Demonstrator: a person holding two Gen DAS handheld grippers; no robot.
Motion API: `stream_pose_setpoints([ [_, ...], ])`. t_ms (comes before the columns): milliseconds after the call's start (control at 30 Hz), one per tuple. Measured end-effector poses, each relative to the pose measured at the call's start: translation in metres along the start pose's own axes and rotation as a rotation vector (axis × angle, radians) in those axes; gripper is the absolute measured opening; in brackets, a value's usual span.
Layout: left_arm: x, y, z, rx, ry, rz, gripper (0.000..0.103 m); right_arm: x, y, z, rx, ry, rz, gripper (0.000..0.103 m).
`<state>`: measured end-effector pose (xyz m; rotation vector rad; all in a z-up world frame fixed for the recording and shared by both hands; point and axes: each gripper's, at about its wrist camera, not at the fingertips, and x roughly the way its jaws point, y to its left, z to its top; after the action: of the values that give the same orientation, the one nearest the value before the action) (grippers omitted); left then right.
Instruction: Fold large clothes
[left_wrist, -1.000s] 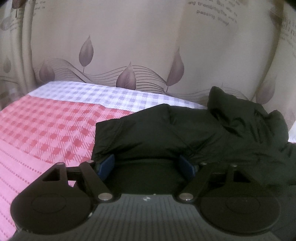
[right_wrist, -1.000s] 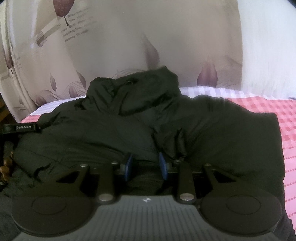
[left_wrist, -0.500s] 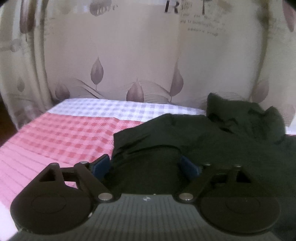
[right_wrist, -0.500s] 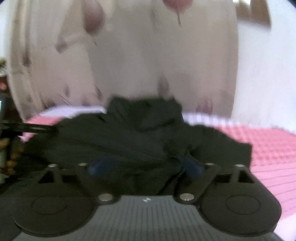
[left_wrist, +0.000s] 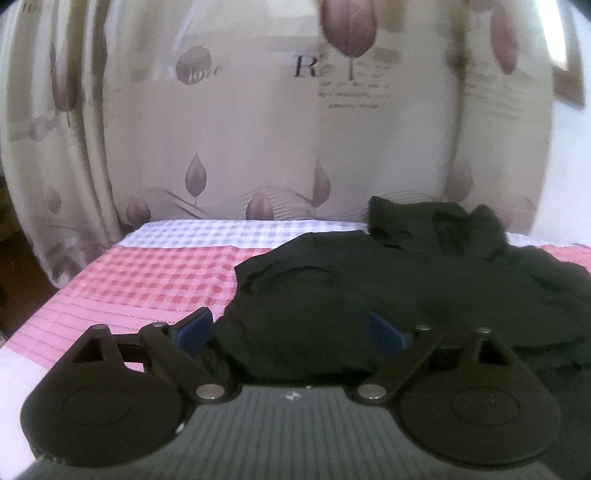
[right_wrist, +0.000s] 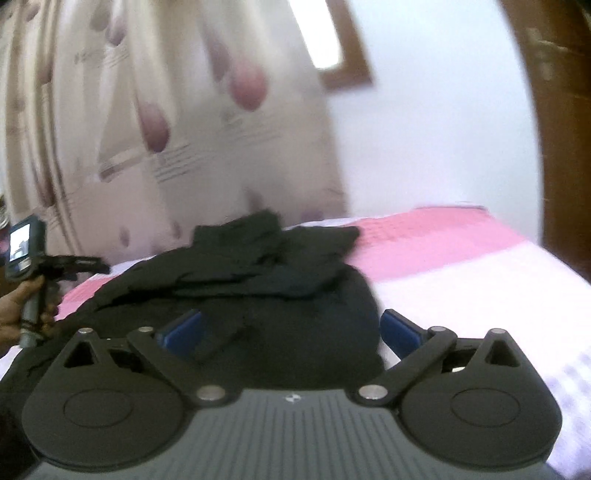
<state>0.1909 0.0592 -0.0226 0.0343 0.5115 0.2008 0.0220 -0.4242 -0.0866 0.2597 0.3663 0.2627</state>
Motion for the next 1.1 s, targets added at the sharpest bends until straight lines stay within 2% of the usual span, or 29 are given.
stream_pose_setpoints([
  [133,-0.025,-0.008,-0.011,0.040,-0.014,-0.017,0.095,-0.024,-0.014,-0.012,0.025,0.009,-0.078,0.103],
  [233,-0.051,-0.001,-0.027,0.069,-0.037,-0.024,0.100,-0.031,-0.020,-0.023,0.036,0.047,-0.098,0.103],
  [400,-0.104,0.059,-0.057,0.035,-0.025,-0.104,0.101,-0.041,-0.025,-0.045,0.089,0.114,-0.069,0.103],
  [633,-0.142,0.159,-0.107,-0.117,0.159,-0.221,0.099,-0.040,-0.026,-0.068,0.137,0.197,0.026,0.103],
  [733,-0.151,0.179,-0.127,-0.149,0.187,-0.243,0.098,-0.039,-0.031,-0.073,0.184,0.201,0.043,0.103],
  [867,-0.147,0.185,-0.147,-0.185,0.249,-0.336,0.091,-0.036,-0.040,-0.077,0.254,0.203,0.104,0.102],
  [933,-0.139,0.185,-0.157,-0.207,0.300,-0.382,0.074,-0.035,-0.039,-0.078,0.270,0.201,0.133,0.088],
  [1000,-0.133,0.182,-0.166,-0.210,0.330,-0.400,0.068,-0.032,-0.037,-0.080,0.264,0.222,0.131,0.047],
  [1067,-0.134,0.180,-0.172,-0.204,0.307,-0.399,0.067,-0.028,-0.037,-0.085,0.265,0.245,0.106,0.041],
  [1100,-0.134,0.180,-0.172,-0.201,0.302,-0.408,0.062,-0.028,-0.038,-0.086,0.278,0.241,0.117,0.038],
])
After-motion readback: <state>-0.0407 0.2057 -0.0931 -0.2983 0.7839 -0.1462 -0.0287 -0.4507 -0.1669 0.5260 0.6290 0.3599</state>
